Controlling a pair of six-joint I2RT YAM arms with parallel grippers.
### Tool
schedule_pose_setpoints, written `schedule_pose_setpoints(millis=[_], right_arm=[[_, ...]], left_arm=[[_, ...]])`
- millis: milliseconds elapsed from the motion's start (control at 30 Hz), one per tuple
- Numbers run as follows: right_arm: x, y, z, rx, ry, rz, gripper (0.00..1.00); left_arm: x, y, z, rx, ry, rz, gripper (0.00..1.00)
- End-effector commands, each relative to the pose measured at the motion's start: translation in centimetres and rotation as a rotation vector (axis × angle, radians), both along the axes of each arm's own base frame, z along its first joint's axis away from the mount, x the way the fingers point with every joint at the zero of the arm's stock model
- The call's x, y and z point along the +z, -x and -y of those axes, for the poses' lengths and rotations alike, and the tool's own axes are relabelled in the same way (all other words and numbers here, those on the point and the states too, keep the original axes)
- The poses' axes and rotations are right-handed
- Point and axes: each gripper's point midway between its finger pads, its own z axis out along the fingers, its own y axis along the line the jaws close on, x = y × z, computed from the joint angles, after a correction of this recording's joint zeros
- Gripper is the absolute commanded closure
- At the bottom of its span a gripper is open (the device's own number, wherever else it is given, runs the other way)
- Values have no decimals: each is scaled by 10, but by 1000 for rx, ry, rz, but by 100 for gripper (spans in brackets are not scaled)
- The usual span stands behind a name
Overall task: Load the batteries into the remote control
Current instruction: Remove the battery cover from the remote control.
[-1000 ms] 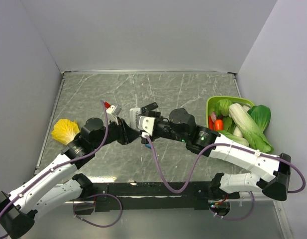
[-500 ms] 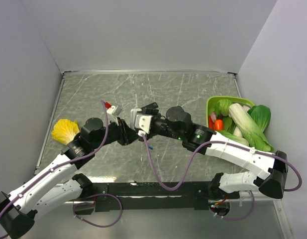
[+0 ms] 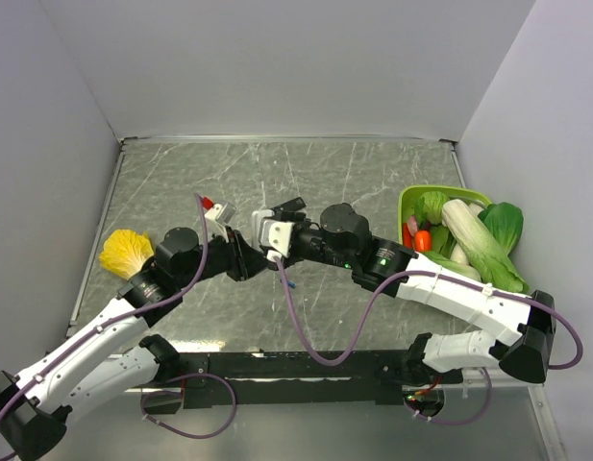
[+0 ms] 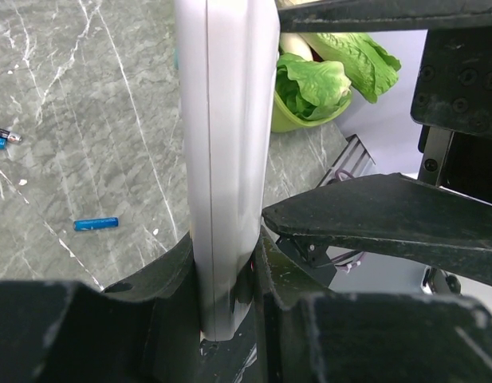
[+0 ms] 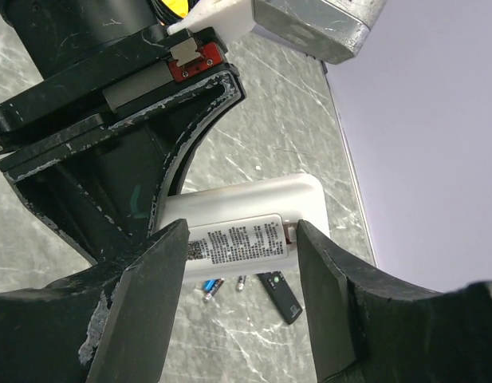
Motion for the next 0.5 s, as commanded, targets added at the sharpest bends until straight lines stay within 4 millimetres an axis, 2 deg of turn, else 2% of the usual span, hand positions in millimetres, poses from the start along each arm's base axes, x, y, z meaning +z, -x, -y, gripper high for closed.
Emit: schedule_pose_setpoints(millis=[0, 133, 167, 333, 433, 467], right_arm=[[-11, 6, -2, 25, 16, -54, 37], [-20, 2, 0, 3, 34, -67, 36], [-20, 1, 0, -2, 31, -63, 35], [-29, -1, -2, -1, 58, -112, 33], [-35, 9, -5, 53, 80, -148, 35], [-36, 18, -8, 100, 85, -169, 35]], left_arm=[[60, 7, 5, -50, 123, 131, 98], [61, 12, 7, -78, 128, 140, 98], [68, 13, 8, -88, 145, 162, 98], [74, 20, 8, -123, 169, 208, 98], [78, 25, 7, -140, 184, 242, 98], [80, 26, 6, -140, 191, 254, 98]])
